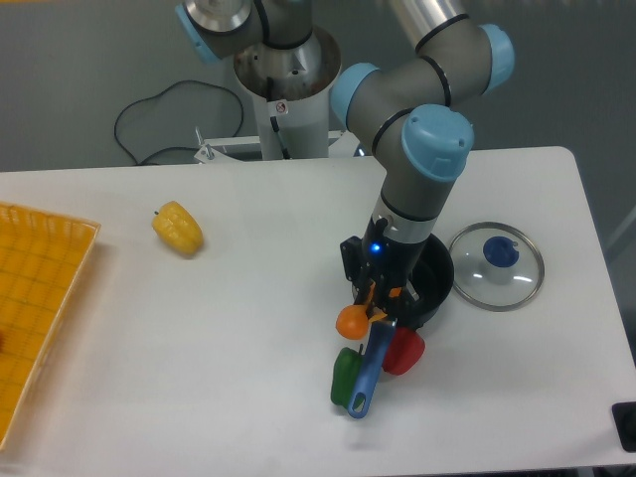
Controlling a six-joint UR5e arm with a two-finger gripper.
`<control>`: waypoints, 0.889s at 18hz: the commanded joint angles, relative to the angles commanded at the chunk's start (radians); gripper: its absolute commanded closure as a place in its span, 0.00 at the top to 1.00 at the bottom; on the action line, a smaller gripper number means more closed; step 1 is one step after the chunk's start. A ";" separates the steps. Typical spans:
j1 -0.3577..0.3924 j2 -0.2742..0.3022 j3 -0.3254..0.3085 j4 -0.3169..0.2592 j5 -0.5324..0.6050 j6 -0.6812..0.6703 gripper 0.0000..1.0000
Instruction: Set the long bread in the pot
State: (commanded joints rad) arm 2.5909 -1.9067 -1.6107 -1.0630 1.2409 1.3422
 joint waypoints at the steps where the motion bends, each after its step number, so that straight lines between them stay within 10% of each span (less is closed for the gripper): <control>1: 0.000 0.000 0.000 0.000 0.002 -0.002 0.35; 3: 0.000 0.000 0.000 0.000 0.009 0.000 0.38; 6: -0.002 -0.002 0.000 0.002 0.020 -0.002 0.82; 16: -0.011 -0.003 0.000 -0.002 0.046 -0.002 0.86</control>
State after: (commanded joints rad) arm 2.5802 -1.9098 -1.6107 -1.0646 1.2870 1.3407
